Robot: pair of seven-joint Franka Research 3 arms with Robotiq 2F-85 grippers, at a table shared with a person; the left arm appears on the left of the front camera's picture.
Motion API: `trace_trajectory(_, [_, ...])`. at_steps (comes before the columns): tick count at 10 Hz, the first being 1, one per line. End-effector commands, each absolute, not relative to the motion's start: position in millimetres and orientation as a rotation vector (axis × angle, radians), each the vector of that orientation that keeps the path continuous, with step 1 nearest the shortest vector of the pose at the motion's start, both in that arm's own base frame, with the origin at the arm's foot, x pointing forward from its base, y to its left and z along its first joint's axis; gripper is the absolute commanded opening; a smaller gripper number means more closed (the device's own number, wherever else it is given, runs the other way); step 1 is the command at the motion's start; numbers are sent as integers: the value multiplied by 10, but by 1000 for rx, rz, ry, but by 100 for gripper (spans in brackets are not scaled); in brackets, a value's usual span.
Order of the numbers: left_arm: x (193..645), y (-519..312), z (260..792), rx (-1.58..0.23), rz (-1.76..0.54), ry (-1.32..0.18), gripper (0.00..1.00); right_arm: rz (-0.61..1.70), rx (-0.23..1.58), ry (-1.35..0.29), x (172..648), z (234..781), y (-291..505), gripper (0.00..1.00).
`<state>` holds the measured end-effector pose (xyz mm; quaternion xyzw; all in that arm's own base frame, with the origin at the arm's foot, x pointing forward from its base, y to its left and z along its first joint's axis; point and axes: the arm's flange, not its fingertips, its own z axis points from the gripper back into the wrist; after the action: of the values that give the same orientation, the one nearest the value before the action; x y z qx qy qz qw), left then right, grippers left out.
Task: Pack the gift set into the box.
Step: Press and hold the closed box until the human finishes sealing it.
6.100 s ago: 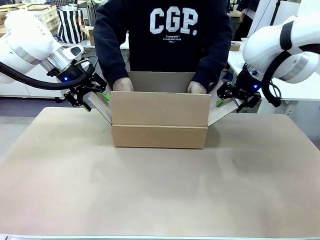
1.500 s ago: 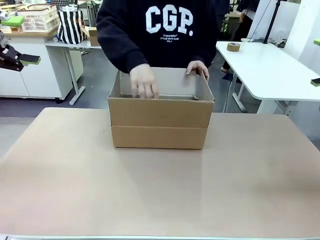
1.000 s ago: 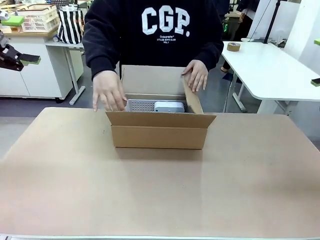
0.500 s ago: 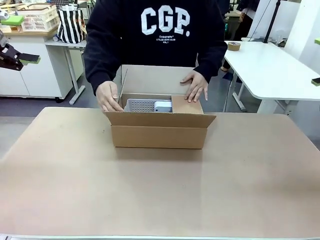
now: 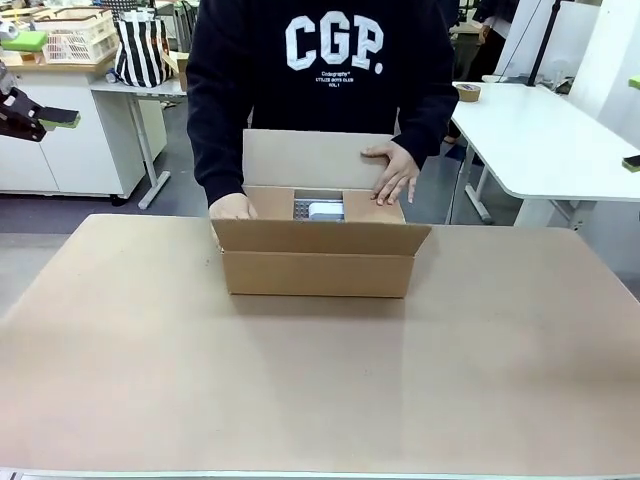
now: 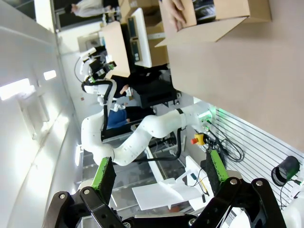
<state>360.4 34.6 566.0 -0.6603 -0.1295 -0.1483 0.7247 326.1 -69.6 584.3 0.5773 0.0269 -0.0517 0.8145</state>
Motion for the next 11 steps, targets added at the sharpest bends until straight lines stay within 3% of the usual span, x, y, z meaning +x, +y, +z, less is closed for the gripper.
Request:
trace_trajectory(1, [3571, 365, 5690, -1450, -324, -266, 100, -86, 1253, 41, 3265, 5858, -691, 100])
trace_trajectory(11, [3571, 365, 5690, -1450, -324, -266, 100, -86, 1253, 41, 3265, 5858, -691, 100])
